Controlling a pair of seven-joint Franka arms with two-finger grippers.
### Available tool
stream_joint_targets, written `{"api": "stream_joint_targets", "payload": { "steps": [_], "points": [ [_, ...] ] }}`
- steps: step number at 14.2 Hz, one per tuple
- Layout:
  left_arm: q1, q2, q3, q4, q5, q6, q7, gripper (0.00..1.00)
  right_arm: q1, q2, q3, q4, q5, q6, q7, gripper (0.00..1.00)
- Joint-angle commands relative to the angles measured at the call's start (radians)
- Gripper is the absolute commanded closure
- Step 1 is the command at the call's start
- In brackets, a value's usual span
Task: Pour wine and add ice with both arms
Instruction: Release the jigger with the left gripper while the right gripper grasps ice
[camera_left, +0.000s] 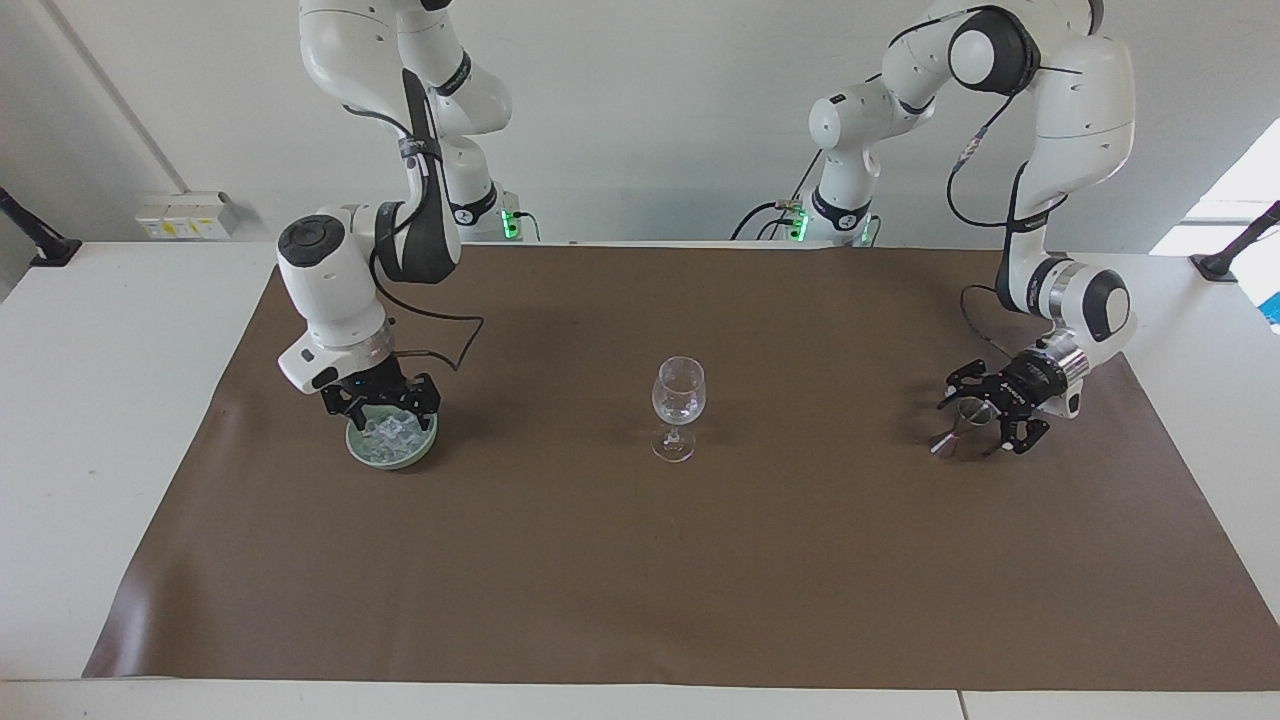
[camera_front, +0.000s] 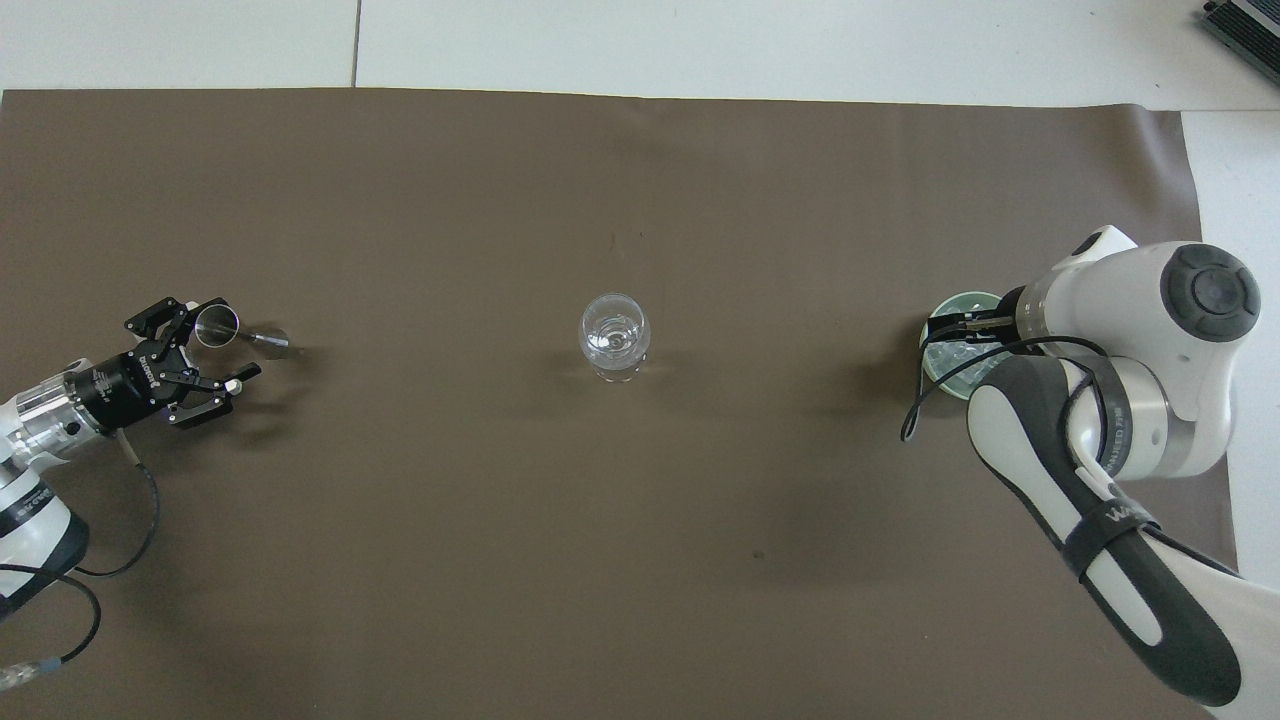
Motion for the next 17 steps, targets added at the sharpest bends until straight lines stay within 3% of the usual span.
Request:
{"api": "stream_joint_targets", "payload": {
  "steps": [1, 5, 7, 9, 11, 17],
  "points": [
    [0.041, -0.032, 0.000, -0.009, 0.083, -0.041, -0.014, 0.00, -0.020, -0.024, 0.007, -0.048, 0.000, 0.020, -0.041, 0.05],
    [0.041, -0.066, 0.018, 0.009, 0.197, -0.042, -0.023, 0.00, -0.030, -0.027, 0.006, -0.056, -0.008, 0.018, -0.067, 0.26],
    [0.039, -0.083, 0.030, 0.035, 0.279, -0.041, -0.023, 0.00, -0.040, -0.023, 0.006, -0.059, -0.020, 0.021, -0.069, 0.26],
    [0.041, -0.091, 0.033, 0.078, 0.377, -0.047, -0.017, 0.00, -0.041, -0.023, 0.006, -0.059, -0.023, 0.020, -0.069, 0.35],
    [0.036, -0.101, 0.037, 0.116, 0.479, -0.044, 0.006, 0.00, -0.043, -0.023, 0.006, -0.059, -0.023, 0.018, -0.069, 0.37],
    [0.025, -0.138, 0.038, 0.199, 0.666, -0.051, 0.049, 0.00, -0.038, -0.024, 0.007, -0.059, -0.023, 0.009, -0.061, 0.64]
  ]
}}
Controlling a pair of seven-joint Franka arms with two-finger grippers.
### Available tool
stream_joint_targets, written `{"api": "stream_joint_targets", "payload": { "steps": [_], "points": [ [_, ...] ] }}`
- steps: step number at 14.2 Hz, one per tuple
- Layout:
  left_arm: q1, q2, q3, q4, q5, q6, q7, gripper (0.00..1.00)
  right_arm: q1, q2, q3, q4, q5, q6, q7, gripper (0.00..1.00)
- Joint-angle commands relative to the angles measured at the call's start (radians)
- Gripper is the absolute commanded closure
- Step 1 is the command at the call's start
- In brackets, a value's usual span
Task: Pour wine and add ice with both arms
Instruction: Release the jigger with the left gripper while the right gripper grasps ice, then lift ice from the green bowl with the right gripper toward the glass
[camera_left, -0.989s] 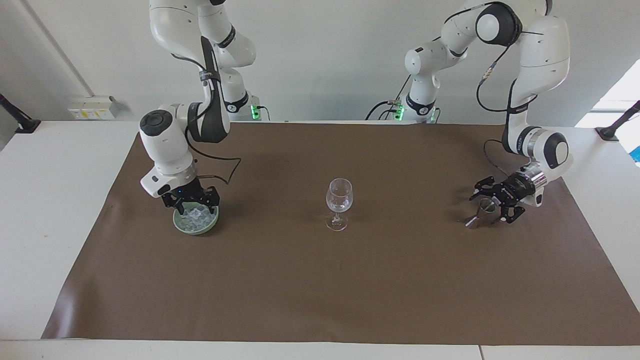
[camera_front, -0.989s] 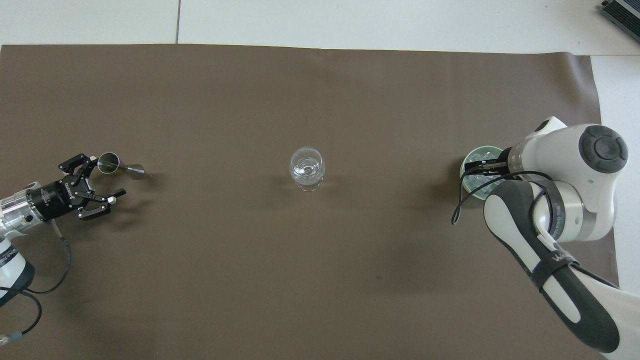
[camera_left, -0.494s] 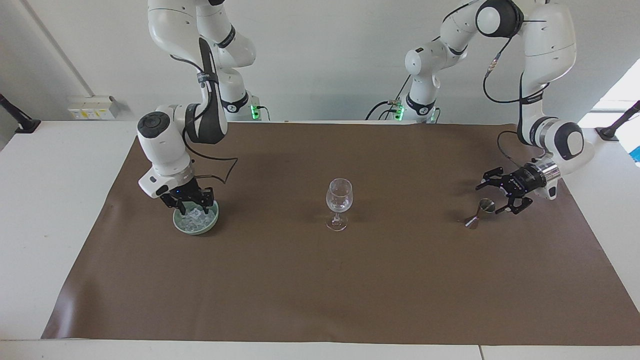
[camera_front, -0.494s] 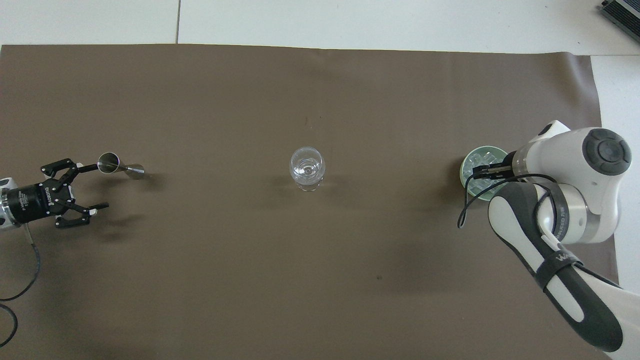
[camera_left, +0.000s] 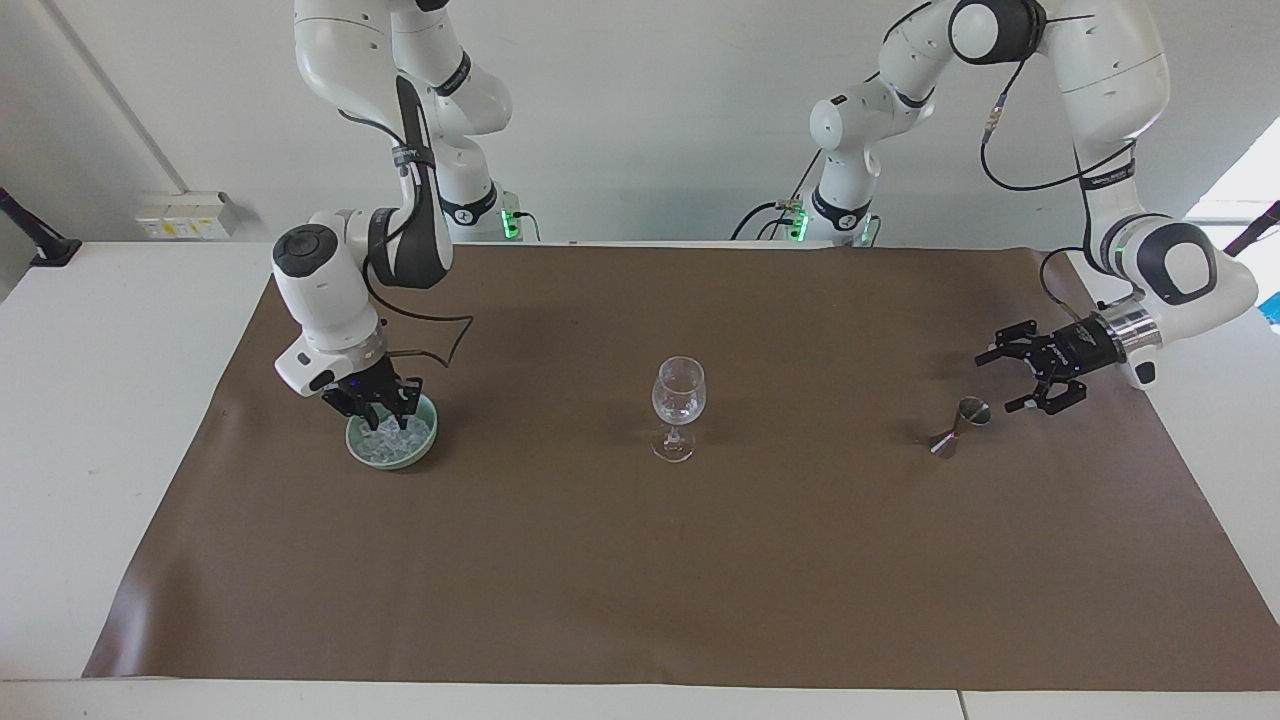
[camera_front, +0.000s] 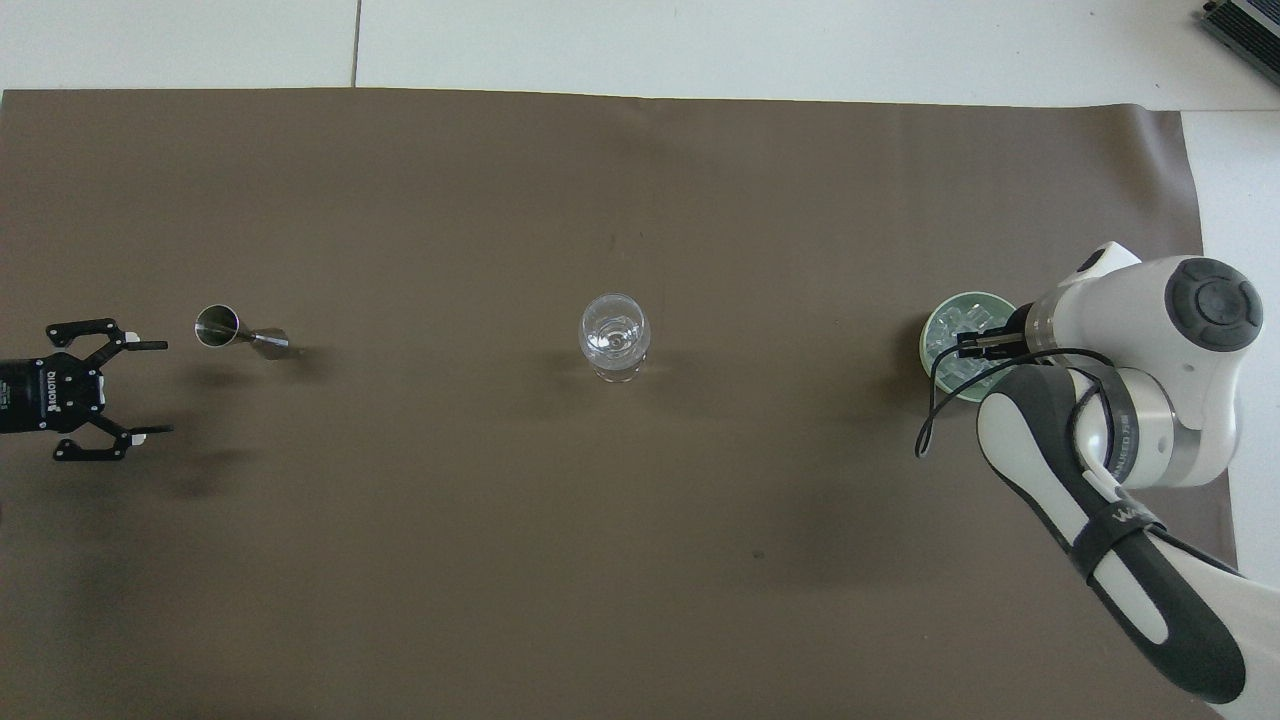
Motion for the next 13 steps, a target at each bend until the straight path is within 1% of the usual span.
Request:
{"api": "stream_joint_targets", "payload": {
  "steps": [1, 3, 6, 8, 10, 13],
  "points": [
    [-0.012, -0.040, 0.006, 0.028, 0.089, -0.019, 0.046, 0.00, -0.010, -0.023, 0.010, -0.024, -0.011, 0.009, -0.019, 0.70],
    [-0.056, -0.093, 0.006, 0.026, 0.163, -0.007, 0.077, 0.00, -0.006, -0.022, 0.010, -0.021, -0.011, 0.004, -0.017, 0.78],
    [-0.073, -0.165, 0.003, 0.028, 0.268, -0.002, 0.086, 0.00, -0.005, -0.020, 0.011, -0.014, -0.011, -0.003, 0.000, 0.90],
    [-0.125, -0.208, 0.003, 0.048, 0.342, 0.002, 0.114, 0.00, -0.005, -0.022, 0.011, -0.002, -0.011, -0.023, 0.007, 0.99],
    [-0.186, -0.250, 0.003, 0.072, 0.400, 0.004, 0.118, 0.00, -0.005, -0.026, 0.011, 0.033, -0.009, -0.084, 0.009, 1.00],
    [-0.260, -0.274, 0.000, 0.132, 0.459, 0.005, 0.120, 0.00, -0.003, -0.048, 0.013, 0.068, 0.001, -0.141, 0.010, 1.00]
  ]
}}
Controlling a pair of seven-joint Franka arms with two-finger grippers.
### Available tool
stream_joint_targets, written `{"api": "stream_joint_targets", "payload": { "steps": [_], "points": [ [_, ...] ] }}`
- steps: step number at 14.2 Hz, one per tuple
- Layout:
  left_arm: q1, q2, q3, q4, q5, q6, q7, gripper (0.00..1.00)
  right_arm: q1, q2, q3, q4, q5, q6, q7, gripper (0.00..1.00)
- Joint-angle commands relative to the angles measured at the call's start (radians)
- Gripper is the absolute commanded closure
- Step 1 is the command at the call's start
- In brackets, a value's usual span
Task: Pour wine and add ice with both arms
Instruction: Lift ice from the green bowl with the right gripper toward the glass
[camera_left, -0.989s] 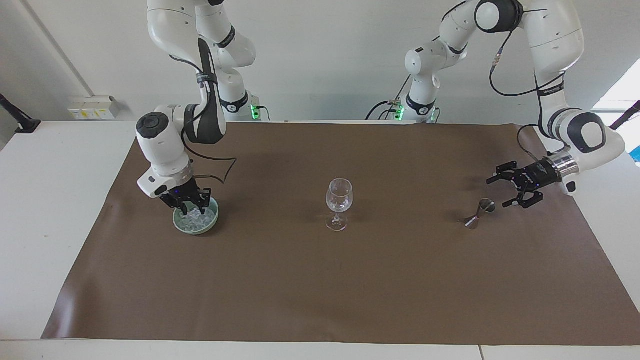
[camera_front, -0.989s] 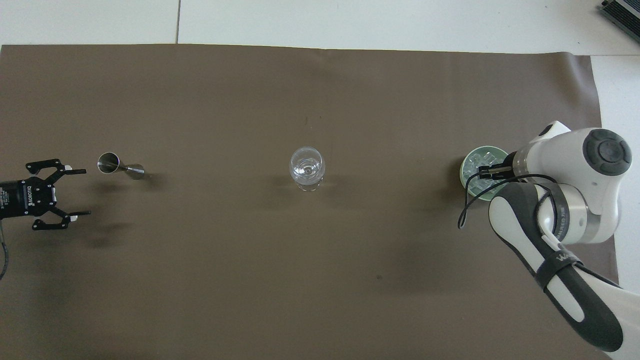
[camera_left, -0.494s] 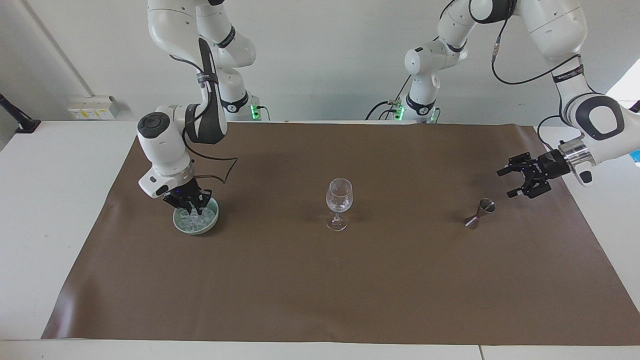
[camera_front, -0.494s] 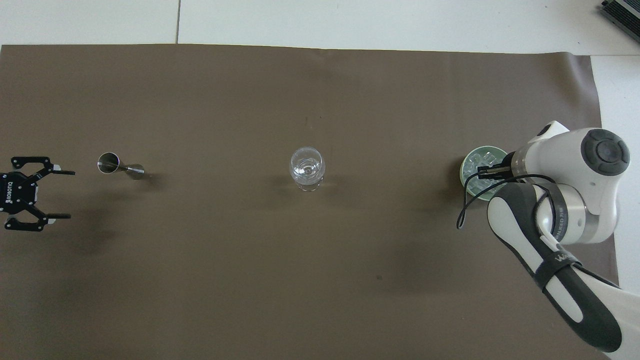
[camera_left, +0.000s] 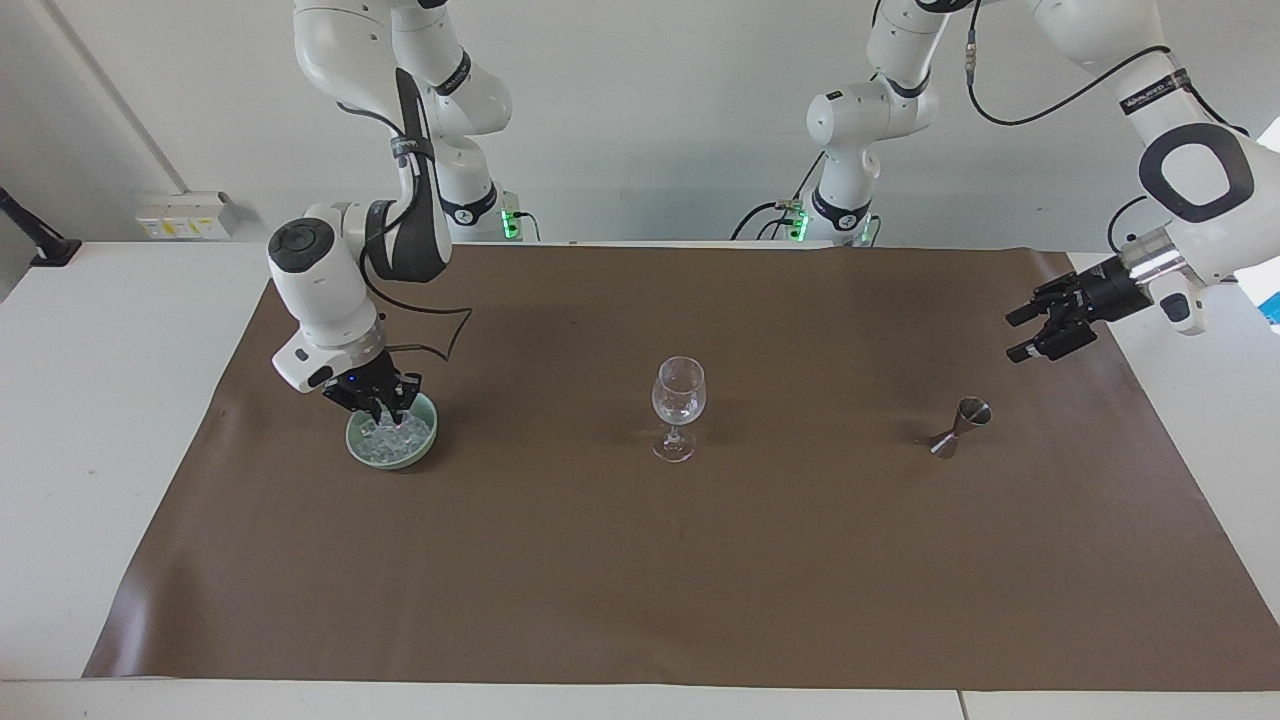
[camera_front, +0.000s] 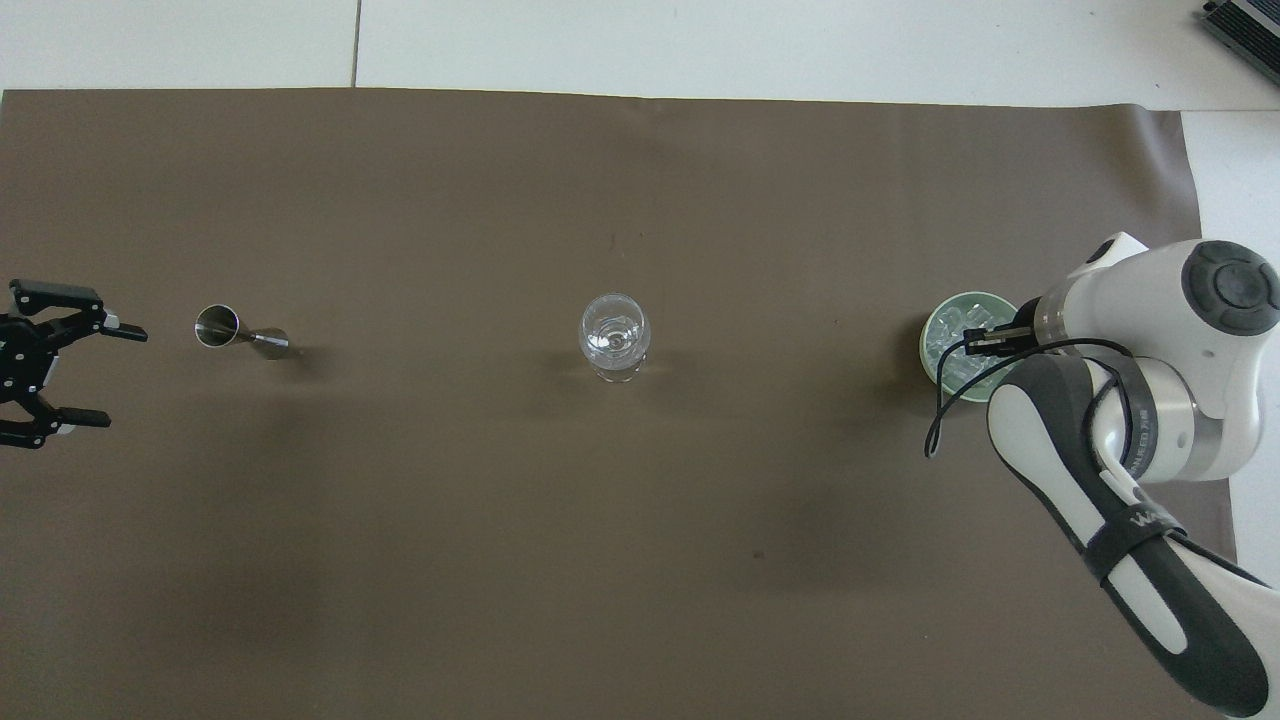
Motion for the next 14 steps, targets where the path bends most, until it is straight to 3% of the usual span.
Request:
{"api": "stream_joint_targets", "payload": {
  "steps": [1, 8, 14],
  "points": [
    [-0.070, -0.016, 0.010, 0.062, 0.066, 0.004, 0.014, 0.00, -0.006, -0.034, 0.010, 0.030, 0.004, -0.060, 0.011, 1.00],
    [-0.222, -0.042, 0.005, 0.214, 0.252, 0.006, 0.168, 0.00, 0.028, -0.094, 0.069, 0.154, 0.007, -0.198, 0.227, 1.00],
    [-0.229, -0.119, -0.001, 0.239, 0.361, 0.020, 0.391, 0.00, 0.028, -0.108, 0.183, 0.274, 0.072, -0.278, 0.421, 1.00]
  ]
}}
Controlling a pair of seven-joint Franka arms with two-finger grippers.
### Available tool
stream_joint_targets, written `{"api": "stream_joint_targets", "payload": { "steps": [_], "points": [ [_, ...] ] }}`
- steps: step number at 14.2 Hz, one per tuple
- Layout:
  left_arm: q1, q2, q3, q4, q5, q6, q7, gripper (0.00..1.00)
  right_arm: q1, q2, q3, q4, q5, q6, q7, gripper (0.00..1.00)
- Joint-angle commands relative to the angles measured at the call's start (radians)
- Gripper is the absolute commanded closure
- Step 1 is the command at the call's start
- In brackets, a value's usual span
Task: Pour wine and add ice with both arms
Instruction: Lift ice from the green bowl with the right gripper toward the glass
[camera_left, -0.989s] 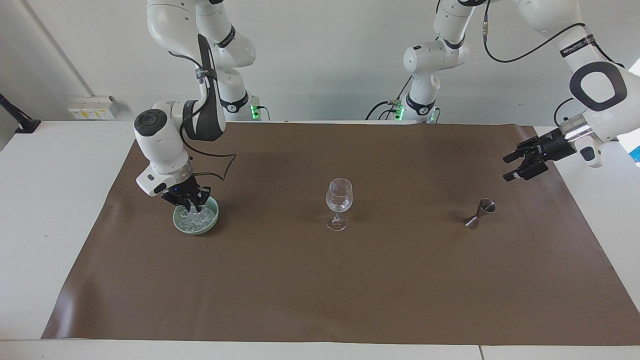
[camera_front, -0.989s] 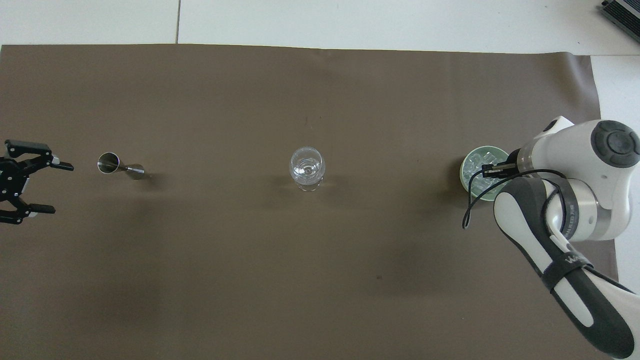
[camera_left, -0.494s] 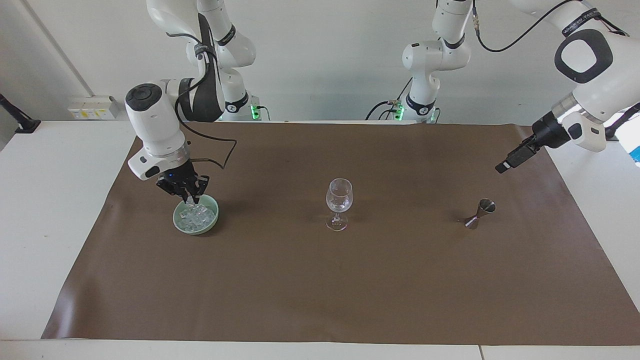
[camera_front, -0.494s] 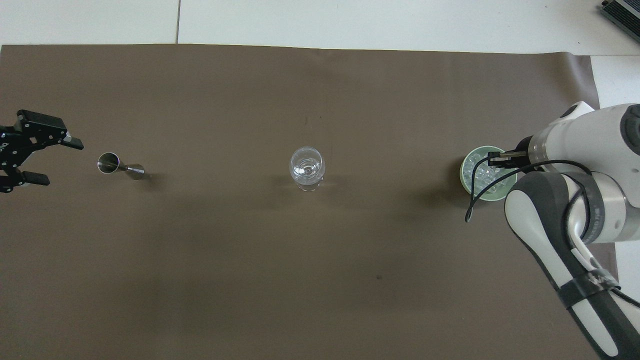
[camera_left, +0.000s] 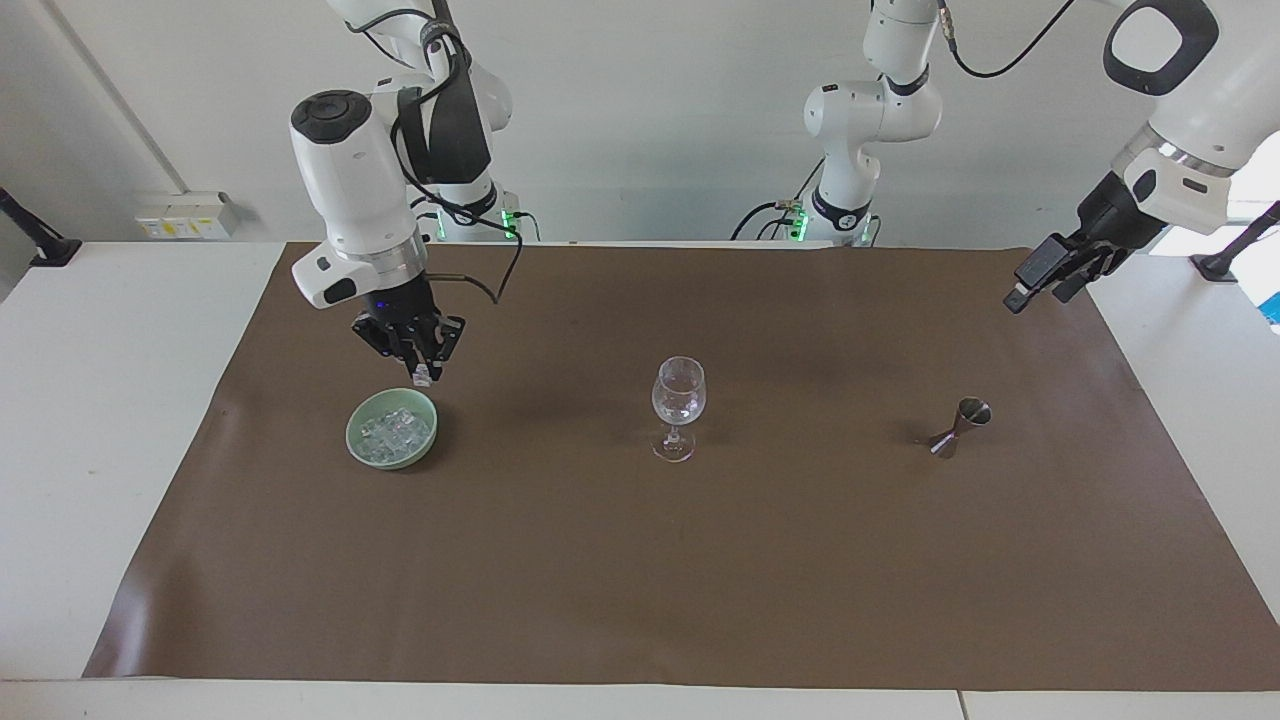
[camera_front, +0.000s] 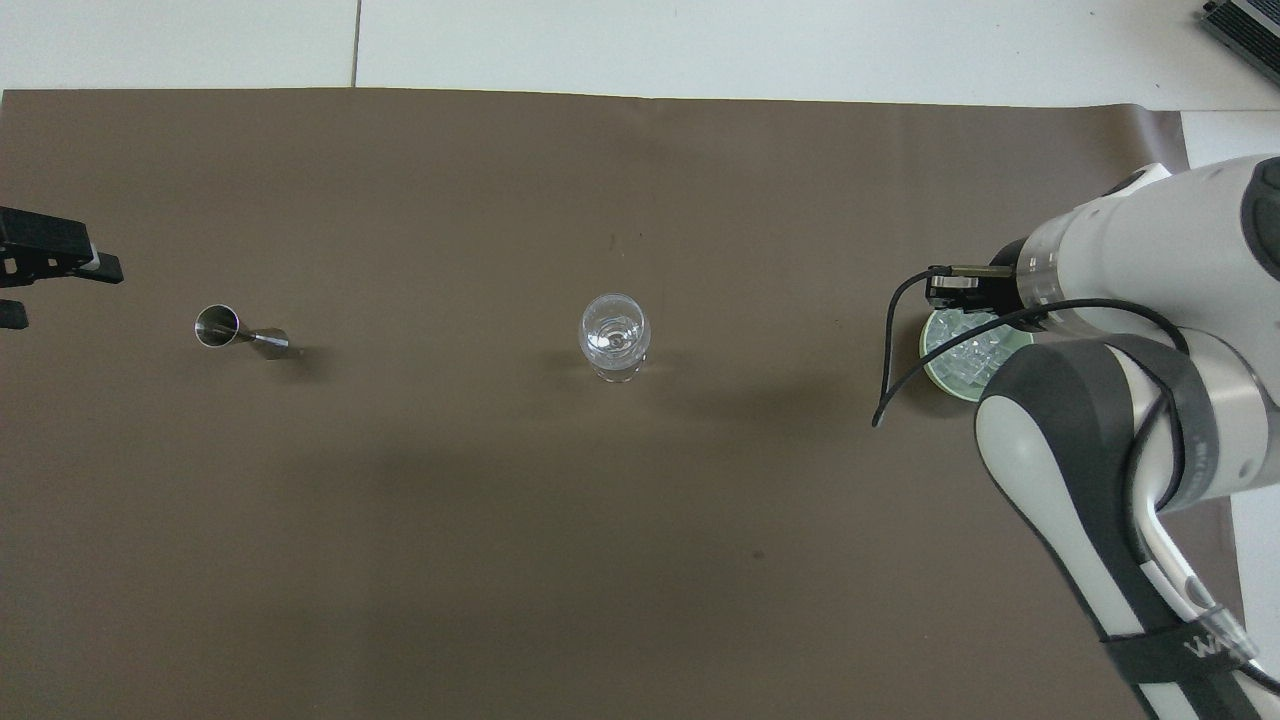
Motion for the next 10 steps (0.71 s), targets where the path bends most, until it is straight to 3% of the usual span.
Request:
{"api": "stream_joint_targets", "payload": {
  "steps": [1, 6, 10],
  "points": [
    [-0.014, -0.047, 0.005, 0.027, 0.044, -0.023, 0.054, 0.00, -0.006, 0.001, 0.044, 0.047, 0.067, -0.019, 0.084, 1.00],
    [-0.011, -0.071, -0.005, 0.061, 0.106, -0.094, 0.149, 0.00, -0.004, 0.012, 0.136, 0.055, 0.135, 0.071, 0.227, 1.00],
    [-0.021, -0.078, -0.011, 0.058, 0.152, -0.115, 0.155, 0.00, 0.046, 0.020, 0.150, 0.047, 0.257, 0.189, 0.293, 1.00]
  ]
}}
